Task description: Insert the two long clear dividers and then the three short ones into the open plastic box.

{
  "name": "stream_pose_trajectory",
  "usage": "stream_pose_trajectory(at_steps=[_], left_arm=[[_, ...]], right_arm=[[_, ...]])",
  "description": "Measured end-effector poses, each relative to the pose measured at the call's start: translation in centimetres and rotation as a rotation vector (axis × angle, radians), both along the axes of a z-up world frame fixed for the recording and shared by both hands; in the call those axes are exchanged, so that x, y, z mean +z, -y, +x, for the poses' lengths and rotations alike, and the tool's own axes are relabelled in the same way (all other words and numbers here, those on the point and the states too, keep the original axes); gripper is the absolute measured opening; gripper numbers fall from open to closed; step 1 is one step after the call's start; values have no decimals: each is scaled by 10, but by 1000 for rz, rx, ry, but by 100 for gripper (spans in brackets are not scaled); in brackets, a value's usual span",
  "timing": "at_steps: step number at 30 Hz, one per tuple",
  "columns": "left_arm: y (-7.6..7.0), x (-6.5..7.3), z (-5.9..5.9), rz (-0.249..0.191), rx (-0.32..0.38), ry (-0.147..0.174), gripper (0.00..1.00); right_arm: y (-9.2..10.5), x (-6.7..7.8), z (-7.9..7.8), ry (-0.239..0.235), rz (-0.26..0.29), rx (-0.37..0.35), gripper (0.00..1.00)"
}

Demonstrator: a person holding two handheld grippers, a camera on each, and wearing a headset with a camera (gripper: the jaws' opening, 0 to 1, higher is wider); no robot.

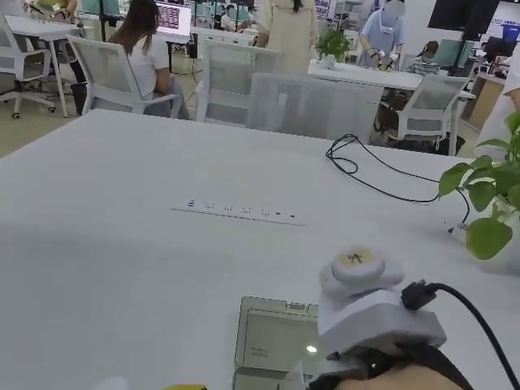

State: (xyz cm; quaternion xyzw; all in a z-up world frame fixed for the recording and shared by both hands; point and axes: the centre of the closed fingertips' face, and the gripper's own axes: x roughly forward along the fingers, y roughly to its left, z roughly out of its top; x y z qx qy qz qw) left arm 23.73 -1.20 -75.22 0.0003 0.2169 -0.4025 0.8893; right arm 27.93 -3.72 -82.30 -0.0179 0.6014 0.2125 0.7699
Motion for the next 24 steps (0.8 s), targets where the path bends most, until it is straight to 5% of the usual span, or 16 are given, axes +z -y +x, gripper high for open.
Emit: stream_pose_trajectory(at_steps=[5,24], left_arm=[[-2,0,1,-2,9,2,93],[-2,2,1,28,10,30,93]], right_arm=[[-4,-2,2,37,-68,51,7],[-5,-18,7,85,-110,4,7]])
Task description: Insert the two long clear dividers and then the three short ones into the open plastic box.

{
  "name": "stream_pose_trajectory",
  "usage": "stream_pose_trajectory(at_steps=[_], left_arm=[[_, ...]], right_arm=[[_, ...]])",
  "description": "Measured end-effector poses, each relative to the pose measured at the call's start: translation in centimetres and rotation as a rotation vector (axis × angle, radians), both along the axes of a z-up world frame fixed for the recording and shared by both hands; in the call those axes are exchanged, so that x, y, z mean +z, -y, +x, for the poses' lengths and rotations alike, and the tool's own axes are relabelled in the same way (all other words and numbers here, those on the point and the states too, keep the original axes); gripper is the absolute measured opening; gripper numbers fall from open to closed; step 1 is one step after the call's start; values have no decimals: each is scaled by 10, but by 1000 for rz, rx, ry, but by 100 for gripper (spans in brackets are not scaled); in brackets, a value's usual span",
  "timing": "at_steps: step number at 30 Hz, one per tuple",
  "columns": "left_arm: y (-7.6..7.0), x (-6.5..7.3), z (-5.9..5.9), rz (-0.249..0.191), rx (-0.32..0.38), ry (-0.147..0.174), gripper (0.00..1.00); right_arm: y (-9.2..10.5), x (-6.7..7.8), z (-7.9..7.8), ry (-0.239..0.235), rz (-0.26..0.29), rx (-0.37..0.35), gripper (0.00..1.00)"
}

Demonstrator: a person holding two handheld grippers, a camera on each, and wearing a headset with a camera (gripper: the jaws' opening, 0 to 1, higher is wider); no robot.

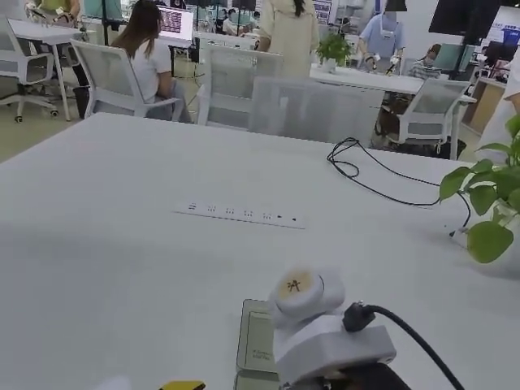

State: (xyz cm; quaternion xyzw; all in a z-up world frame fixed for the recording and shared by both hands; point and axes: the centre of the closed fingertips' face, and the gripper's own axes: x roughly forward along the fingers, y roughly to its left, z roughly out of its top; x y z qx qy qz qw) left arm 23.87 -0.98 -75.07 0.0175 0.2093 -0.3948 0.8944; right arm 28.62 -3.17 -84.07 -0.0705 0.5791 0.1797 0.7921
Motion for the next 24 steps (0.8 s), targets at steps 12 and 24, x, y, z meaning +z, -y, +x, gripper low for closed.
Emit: stream_pose_trajectory(at_steps=[12,24], left_arm=[[-3,2,1,-4,13,7,92],[-6,3,3,4,29,12,92]], right_arm=[[0,-6,0,0,22,-10,8],[0,-11,1,-8,36,-20,8]])
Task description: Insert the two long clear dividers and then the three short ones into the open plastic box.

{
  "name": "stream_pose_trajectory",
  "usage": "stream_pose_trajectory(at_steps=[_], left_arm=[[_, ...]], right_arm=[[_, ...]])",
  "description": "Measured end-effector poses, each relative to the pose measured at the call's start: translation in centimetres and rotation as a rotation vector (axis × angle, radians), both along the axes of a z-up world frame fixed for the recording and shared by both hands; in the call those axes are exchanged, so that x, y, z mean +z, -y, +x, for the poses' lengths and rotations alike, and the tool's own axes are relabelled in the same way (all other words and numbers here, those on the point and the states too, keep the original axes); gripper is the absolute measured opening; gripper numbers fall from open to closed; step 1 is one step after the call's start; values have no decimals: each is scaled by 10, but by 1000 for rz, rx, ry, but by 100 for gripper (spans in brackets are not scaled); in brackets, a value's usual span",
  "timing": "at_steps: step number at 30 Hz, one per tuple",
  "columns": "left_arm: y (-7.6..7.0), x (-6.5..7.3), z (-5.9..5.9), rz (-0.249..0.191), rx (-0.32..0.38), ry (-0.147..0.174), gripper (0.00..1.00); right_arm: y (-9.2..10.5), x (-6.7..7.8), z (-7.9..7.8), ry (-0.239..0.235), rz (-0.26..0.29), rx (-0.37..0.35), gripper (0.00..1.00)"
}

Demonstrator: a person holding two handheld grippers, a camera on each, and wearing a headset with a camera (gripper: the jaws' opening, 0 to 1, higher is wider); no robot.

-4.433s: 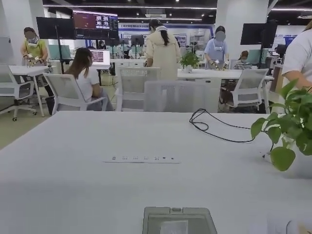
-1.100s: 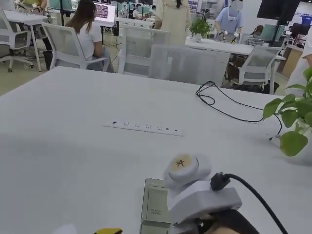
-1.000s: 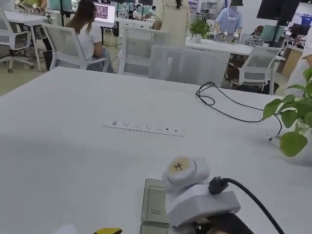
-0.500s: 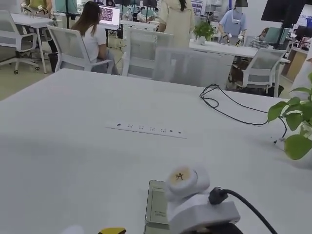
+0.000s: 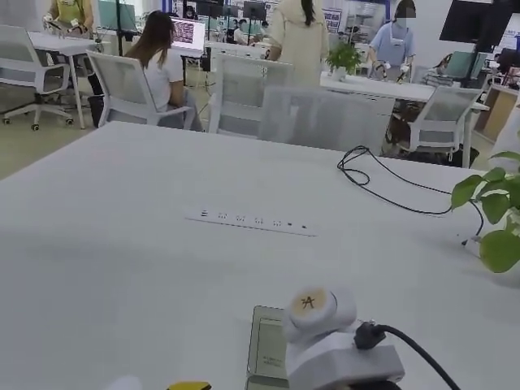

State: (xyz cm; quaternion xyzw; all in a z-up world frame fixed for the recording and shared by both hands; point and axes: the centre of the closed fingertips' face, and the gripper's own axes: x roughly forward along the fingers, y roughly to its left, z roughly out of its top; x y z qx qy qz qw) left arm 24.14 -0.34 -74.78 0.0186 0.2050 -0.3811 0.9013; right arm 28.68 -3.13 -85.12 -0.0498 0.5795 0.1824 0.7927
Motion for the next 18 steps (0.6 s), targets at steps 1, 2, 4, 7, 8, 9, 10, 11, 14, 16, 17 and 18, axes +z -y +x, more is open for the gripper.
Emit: stream_pose_trajectory(at_steps=[1,2,4,7,8,9,10,11,14,16,17,18], left_arm=[[0,0,0,1,0,3,92],[0,0,0,0,0,4,92],[-1,0,0,2,1,4,92],[-1,0,0,7,1,6,92],[-2,0,0,8,3,8,92],[-2,0,1,8,5,9,92],[-2,0,1,7,7,10,92],[-2,1,1,7,8,11,92],[-3,1,2,9,11,13,92],[-3,1,2,10,13,13,93],[-4,1,2,10,14,14,93],[-4,1,2,8,15,15,93]], right_arm=[[0,0,0,-1,7,-2,9],[0,0,1,-4,19,-5,10],[-1,1,0,-13,41,-3,11],[-2,2,1,-13,85,-14,15],[0,1,1,-16,91,-23,17],[-1,2,0,-17,105,-17,19],[-2,3,0,-18,119,-15,20],[-2,5,2,-7,137,-18,22],[-1,11,3,12,147,3,27],[-2,16,3,23,160,21,28],[-4,19,2,25,180,31,29],[-5,21,2,27,185,43,30]])
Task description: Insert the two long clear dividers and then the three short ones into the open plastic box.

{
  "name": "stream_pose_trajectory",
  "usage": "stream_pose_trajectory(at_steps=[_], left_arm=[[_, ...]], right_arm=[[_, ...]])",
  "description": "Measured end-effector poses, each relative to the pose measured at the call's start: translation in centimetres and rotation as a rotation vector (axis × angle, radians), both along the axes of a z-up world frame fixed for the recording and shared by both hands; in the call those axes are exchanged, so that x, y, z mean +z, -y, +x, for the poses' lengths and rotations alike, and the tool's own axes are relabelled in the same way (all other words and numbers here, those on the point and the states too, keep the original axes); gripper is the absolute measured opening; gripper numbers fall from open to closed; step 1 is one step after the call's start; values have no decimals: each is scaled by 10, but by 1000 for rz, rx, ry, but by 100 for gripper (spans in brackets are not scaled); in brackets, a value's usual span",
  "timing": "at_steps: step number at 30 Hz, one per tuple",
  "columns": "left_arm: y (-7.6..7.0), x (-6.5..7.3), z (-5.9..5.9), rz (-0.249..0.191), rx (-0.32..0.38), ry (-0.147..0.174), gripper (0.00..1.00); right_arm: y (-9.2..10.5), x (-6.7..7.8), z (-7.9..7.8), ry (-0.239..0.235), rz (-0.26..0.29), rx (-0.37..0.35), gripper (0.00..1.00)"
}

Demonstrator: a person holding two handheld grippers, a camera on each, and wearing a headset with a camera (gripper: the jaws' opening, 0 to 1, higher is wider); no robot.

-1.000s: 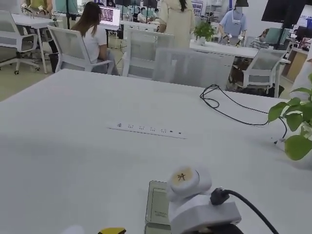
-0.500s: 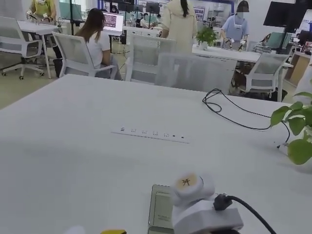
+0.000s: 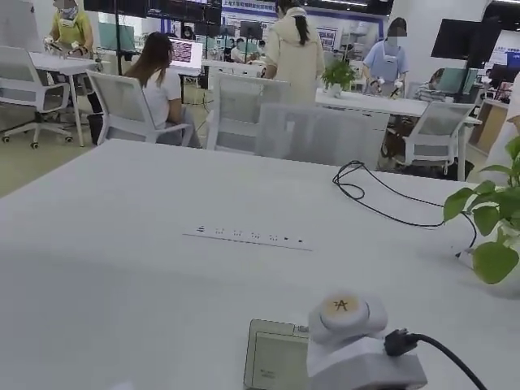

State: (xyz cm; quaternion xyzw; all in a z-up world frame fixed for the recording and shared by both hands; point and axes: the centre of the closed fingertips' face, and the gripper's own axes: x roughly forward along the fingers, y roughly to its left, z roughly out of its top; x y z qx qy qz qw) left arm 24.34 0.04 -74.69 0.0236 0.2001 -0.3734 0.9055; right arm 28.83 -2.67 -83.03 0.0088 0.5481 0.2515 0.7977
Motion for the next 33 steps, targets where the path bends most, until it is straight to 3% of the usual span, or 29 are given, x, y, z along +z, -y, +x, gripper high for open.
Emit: stream_pose_trajectory(at_steps=[9,13,18,23,27,33], left_arm=[[-3,4,0,-20,17,-1,94],[-4,7,-1,-17,17,3,95],[-4,10,-4,-7,15,7,95],[-3,11,-6,-4,17,7,95],[-4,10,-8,4,21,4,95],[-5,8,-11,20,30,-5,94]], right_arm=[[3,21,-2,63,21,92,38],[7,29,-4,100,30,167,44],[12,38,-8,167,33,312,45],[15,49,-13,189,66,401,45],[27,49,-13,263,-9,540,46],[39,52,-19,264,-2,597,48]])
